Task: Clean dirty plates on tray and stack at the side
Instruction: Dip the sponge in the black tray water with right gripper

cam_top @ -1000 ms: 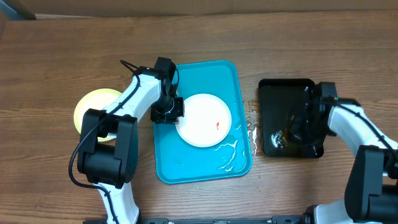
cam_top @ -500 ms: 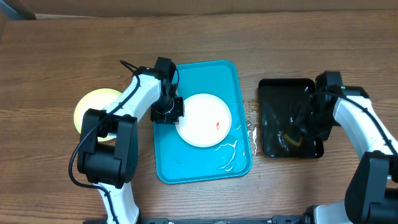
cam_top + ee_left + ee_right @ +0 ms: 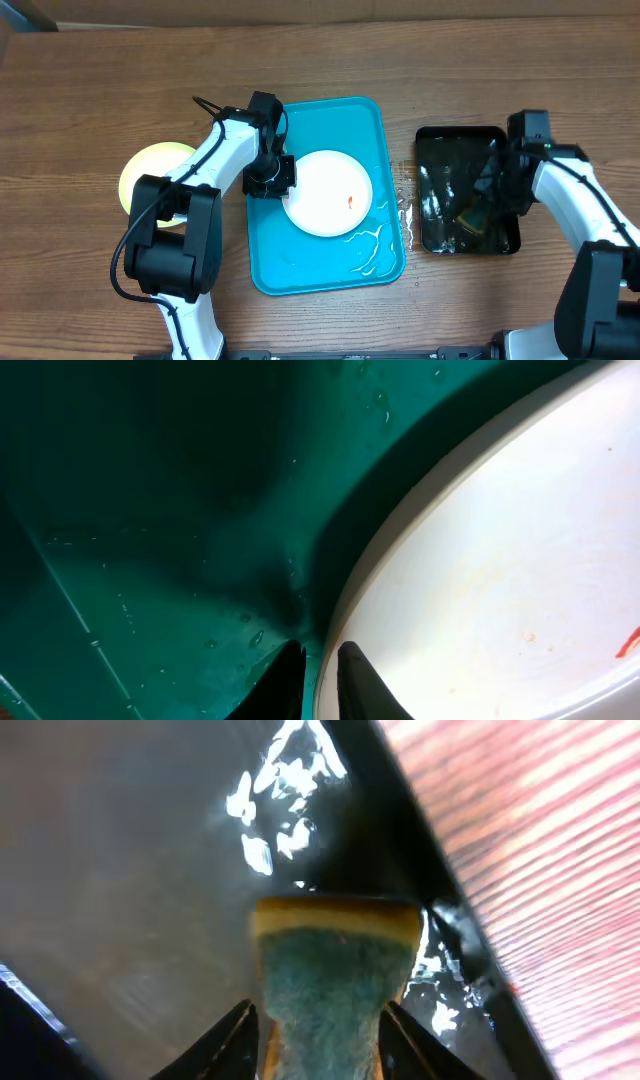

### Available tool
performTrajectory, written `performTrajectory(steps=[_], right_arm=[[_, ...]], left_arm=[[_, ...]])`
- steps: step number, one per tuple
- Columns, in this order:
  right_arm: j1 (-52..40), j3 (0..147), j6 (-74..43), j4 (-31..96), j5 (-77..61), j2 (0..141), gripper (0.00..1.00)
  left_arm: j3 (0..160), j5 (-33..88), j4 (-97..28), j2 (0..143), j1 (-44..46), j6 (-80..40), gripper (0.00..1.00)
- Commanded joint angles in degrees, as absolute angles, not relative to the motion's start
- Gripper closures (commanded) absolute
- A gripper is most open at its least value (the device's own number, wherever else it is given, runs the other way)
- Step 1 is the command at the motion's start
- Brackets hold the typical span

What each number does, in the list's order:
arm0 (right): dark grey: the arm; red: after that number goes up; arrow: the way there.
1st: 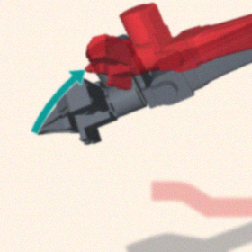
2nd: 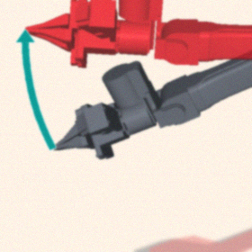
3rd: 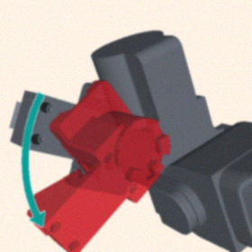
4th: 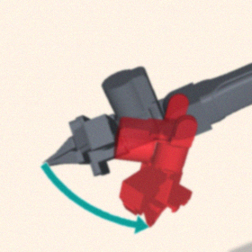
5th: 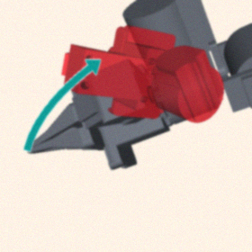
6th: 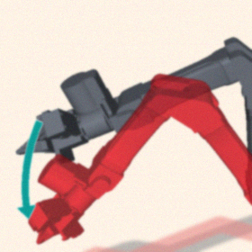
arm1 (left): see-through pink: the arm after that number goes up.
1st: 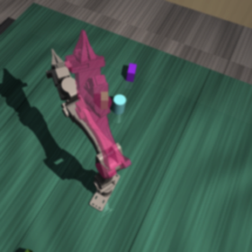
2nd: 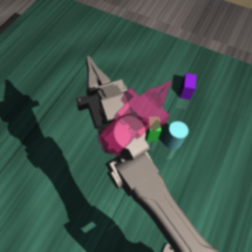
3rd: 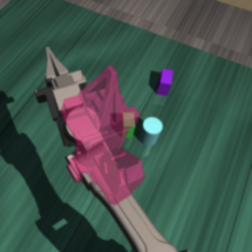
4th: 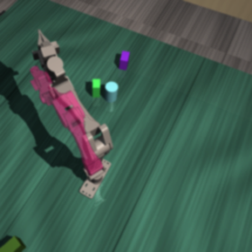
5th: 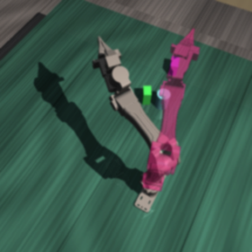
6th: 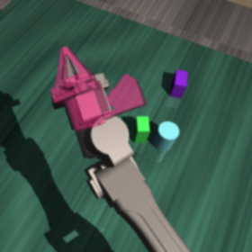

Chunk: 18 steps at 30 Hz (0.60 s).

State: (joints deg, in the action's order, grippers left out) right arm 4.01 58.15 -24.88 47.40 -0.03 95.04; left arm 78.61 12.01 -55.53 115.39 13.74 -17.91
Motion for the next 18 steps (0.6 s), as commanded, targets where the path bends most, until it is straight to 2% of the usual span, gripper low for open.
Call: performTrajectory(steps=[1,3,5,6,9,15,18], right_arm=[[3.3,54.3,-26.5,45.4,-1.6,97.6,0.62],[3.1,53.2,-27.7,45.2,-1.6,99.0,0.67],[3.0,53.0,-27.6,45.1,-1.6,99.5,0.89],[3.0,53.1,-26.7,45.1,-1.6,99.5,0.96],[3.0,55.2,-23.5,47.2,-1.8,99.0,0.96],[0.9,60.5,-15.1,51.3,-6.1,94.2,0.96],[-1.1,61.1,-14.6,52.4,-5.1,92.2,0.96]], left_arm=[[78.1,12.7,-55.4,114.6,13.4,-18.4,0.85],[78.1,12.7,-55.4,114.6,13.5,-18.4,0.85],[78.1,12.7,-55.4,114.6,13.5,-18.4,0.85],[78.1,12.7,-55.4,114.6,13.5,-18.4,0.87],[78.1,12.7,-55.4,114.6,13.5,-18.4,0.91],[78.1,12.7,-55.4,114.6,13.5,-18.4,0.91],[78.1,12.7,-55.4,114.6,13.5,-18.4,0.9]])
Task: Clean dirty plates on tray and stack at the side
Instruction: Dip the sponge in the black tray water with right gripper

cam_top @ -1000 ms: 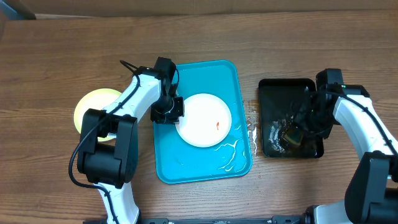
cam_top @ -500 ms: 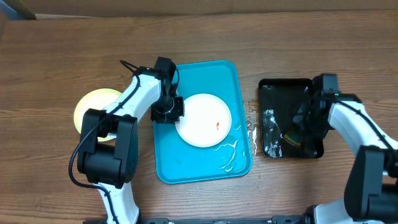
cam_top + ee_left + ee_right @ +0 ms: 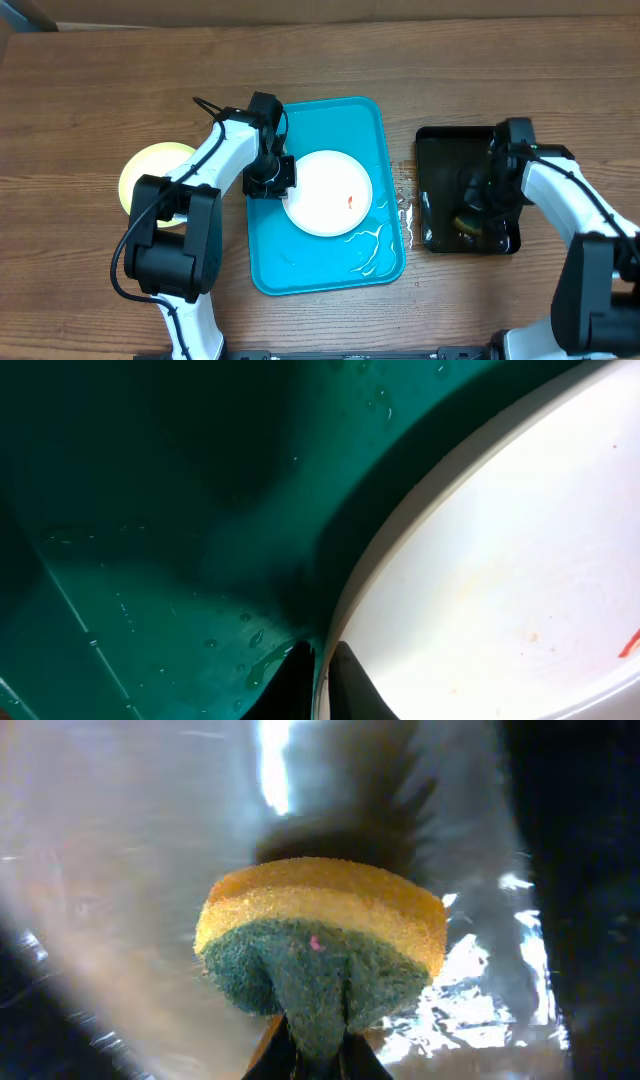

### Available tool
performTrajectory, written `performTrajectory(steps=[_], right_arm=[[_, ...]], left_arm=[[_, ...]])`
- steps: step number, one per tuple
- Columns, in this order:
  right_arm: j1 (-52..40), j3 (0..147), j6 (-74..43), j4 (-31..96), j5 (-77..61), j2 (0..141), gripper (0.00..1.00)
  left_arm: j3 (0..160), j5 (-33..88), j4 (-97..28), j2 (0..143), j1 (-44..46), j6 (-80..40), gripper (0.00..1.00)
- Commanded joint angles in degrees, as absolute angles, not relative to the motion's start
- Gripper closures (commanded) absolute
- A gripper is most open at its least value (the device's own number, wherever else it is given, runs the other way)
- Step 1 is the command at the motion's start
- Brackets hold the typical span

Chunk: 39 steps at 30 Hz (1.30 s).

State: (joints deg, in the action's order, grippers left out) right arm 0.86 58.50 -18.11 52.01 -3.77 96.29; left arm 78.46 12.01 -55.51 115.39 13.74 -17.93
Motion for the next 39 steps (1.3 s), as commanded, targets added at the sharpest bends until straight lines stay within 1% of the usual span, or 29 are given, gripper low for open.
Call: performTrajectory(steps=[1,2,3,5,9,15,16,17,18,20,23,25,26,27,30,36,39], right_arm=[[-1.7,61.1,-15.0,53.0,-4.1,91.9,0.9],[-2.1,61.1,-15.2,53.6,-3.4,91.9,0.77],[-2.3,61.1,-15.2,54.1,-3.0,92.0,0.67],[-2.5,60.9,-15.3,54.5,-2.6,92.3,0.56],[-2.5,59.6,-16.6,52.9,-2.6,92.7,0.48],[-2.6,56.2,-18.5,47.4,-2.8,93.6,0.46],[-2.6,55.4,-19.0,46.2,-3.2,94.0,0.46],[-2.6,54.7,-19.7,45.1,-3.6,94.4,0.49],[-2.6,54.1,-20.3,44.2,-4.2,94.7,0.56],[-2.6,53.2,-21.3,43.2,-4.8,95.4,0.66],[-2.6,52.5,-21.5,42.5,-4.8,96.2,0.78],[-2.6,52.4,-21.5,42.7,-4.8,96.6,0.87],[-2.6,52.5,-21.5,42.8,-4.8,96.6,0.95],[-2.6,52.5,-21.5,43.1,-4.8,96.6,0.96],[-2.6,54.3,-20.8,45.6,-4.8,96.5,0.96],[-2.6,65.0,-18.3,57.6,-5.2,96.1,0.96],[-2.9,70.2,-16.0,62.0,-8.8,95.3,0.96]], left_arm=[[78.1,12.7,-55.4,114.6,13.5,-18.4,0.9],[78.1,12.7,-55.4,114.6,13.5,-18.4,0.9],[78.1,12.7,-55.4,114.6,13.5,-18.4,0.9],[78.1,12.7,-55.4,114.6,13.5,-18.4,0.89],[78.1,12.7,-55.4,114.6,13.5,-18.4,0.86],[78.1,12.7,-55.4,114.6,13.5,-18.4,0.84],[78.1,12.7,-55.3,114.6,13.5,-18.4,0.84],[78.1,12.7,-55.2,114.6,13.5,-18.4,0.83],[78.1,12.7,-55.2,114.6,13.5,-18.4,0.83],[78.1,12.7,-55.1,114.6,13.5,-18.4,0.83],[78.1,12.7,-55.1,114.6,13.5,-18.4,0.85],[78.1,12.8,-55.1,114.6,13.5,-18.5,0.88],[78.1,13.0,-55.1,114.6,13.5,-18.4,0.91],[78.1,13.2,-55.0,114.6,13.5,-18.4,0.93],[78.1,13.2,-55.0,114.6,13.5,-18.4,0.96],[78.1,13.2,-54.7,114.6,13.5,-18.2,0.96],[78.1,13.1,-54.0,114.6,13.5,-17.8,0.96]])
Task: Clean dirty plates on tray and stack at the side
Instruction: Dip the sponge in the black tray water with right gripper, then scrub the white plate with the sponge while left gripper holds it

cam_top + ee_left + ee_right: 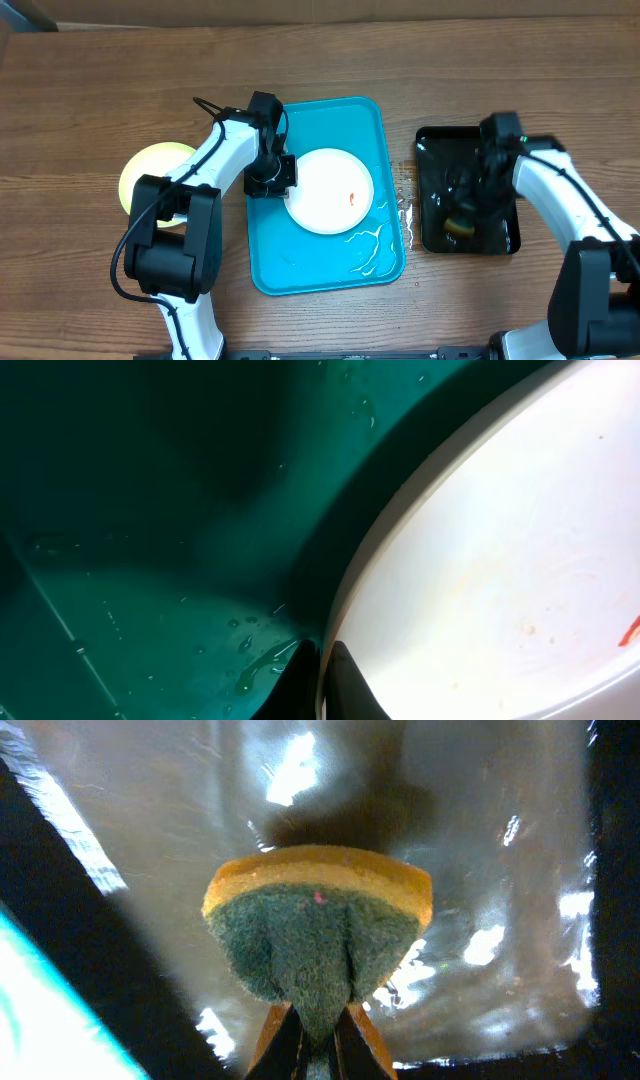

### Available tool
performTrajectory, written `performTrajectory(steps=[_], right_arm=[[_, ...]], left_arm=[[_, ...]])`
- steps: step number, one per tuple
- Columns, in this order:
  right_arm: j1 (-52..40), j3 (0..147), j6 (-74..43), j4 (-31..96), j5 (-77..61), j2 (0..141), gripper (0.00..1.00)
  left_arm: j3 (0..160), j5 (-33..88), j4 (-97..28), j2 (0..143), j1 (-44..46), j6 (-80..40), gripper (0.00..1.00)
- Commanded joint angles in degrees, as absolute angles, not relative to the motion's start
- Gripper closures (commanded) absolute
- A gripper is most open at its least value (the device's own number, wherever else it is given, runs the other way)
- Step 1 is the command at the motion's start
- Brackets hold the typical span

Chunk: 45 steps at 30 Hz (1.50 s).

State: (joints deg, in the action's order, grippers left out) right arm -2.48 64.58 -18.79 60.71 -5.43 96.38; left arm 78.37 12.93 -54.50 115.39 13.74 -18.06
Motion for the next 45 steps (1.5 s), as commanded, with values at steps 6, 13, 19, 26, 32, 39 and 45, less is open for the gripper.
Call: performTrajectory(steps=[6,13,19,26,32,39,45], right_arm=[[-8.6,75.1,-14.8,64.2,-19.0,94.5,0.96],[-23.3,72.6,-21.5,51.6,-19.2,94.8,0.96],[-34.5,71.8,-29.4,41.6,-9.8,99.8,0.96],[-38.3,71.8,-34.8,34.8,-7.0,108.7,0.96],[-38.1,71.8,-36.5,34.7,-2.3,113.9,0.96],[-37.6,72.1,-43.8,41.5,4.2,114.3,0.96],[-34.6,72.1,-48.2,45.7,5.1,114.3,0.96]], left_arm=[[78.1,13.2,-52.9,114.6,13.5,-17.8,0.96],[78.1,13.2,-52.9,114.6,13.5,-17.8,0.96],[78.1,13.1,-53.3,114.6,13.5,-17.8,0.96],[78.1,13.1,-53.8,114.6,13.5,-17.8,0.96],[78.1,13.1,-54.0,114.6,13.5,-17.8,0.96],[78.1,11.8,-54.2,114.6,13.5,-17.8,0.96],[78.1,9.8,-54.9,114.6,13.4,-17.6,0.96]])
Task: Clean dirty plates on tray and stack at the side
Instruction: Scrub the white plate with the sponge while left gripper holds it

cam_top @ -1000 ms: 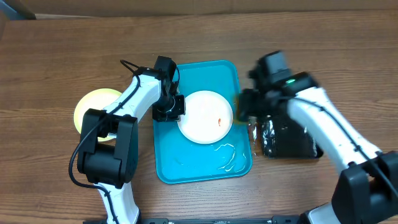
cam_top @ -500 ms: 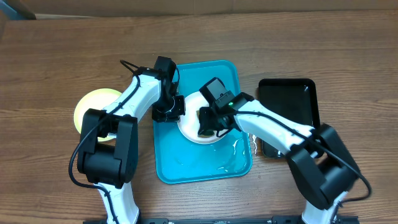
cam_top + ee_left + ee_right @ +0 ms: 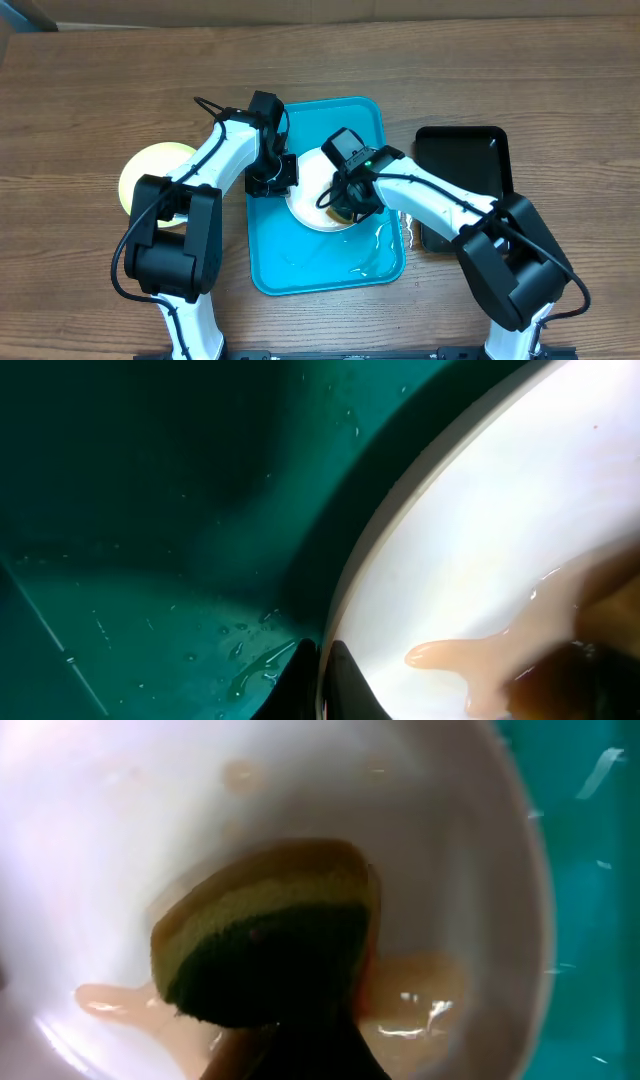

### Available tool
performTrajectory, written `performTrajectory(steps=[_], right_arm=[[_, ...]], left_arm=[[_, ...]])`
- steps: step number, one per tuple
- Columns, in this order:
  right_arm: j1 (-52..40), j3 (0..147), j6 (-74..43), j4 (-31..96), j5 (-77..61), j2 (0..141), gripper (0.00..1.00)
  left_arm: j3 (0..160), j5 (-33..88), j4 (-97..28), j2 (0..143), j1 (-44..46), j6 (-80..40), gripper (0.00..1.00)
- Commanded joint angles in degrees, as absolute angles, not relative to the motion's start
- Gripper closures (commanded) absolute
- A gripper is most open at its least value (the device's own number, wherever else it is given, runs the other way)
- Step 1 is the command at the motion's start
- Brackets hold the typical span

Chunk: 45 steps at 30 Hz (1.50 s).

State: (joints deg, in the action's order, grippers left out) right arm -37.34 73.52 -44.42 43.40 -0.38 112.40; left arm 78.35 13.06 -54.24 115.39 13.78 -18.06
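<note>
A white plate lies on the blue tray. My left gripper is shut on the plate's left rim, one finger on each side of it. My right gripper is shut on a yellow and green sponge and presses it onto the plate's surface. Pinkish-brown liquid is smeared around the sponge. A yellow plate lies on the table to the left of the tray.
A black tray holding water sits to the right of the blue tray. Water drops lie on the blue tray's lower right part. Wooden table surrounds everything.
My right gripper was holding the sponge over the black tray; now it is on the white plate. Pinkish liquid has spread on the plate where the red mark was. My left gripper has stayed on the rim.
First my right gripper stood open around the sponge in the black tray and my left fingers straddled the plate's rim. Both then shut, on the sponge and on the rim. The sponge stayed over the black tray, and now it rests on the plate.
</note>
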Motion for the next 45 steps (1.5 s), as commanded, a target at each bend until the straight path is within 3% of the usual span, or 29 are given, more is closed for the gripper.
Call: performTrajectory(steps=[1,8,30,38,45], right_arm=[[-33.7,72.1,-48.3,46.3,5.1,114.3,0.96],[-29.9,74.1,-48.1,52.2,7.2,114.3,0.96],[-30.5,86.6,-36.4,63.6,11.7,102.6,0.96],[-20.6,86.7,-35.0,67.5,8.9,91.6,0.96],[-10.2,80.5,-29.1,67.9,5.6,92.1,0.95]], left_arm=[[78.1,9.6,-54.9,114.6,13.4,-17.5,0.96],[78.1,8.5,-55.0,114.6,13.4,-17.1,0.96],[78.1,8.4,-55.0,114.6,13.4,-17.1,0.96],[78.1,8.5,-55.0,114.6,13.4,-17.1,0.96],[78.1,8.6,-54.7,114.6,13.4,-17.1,0.96]])
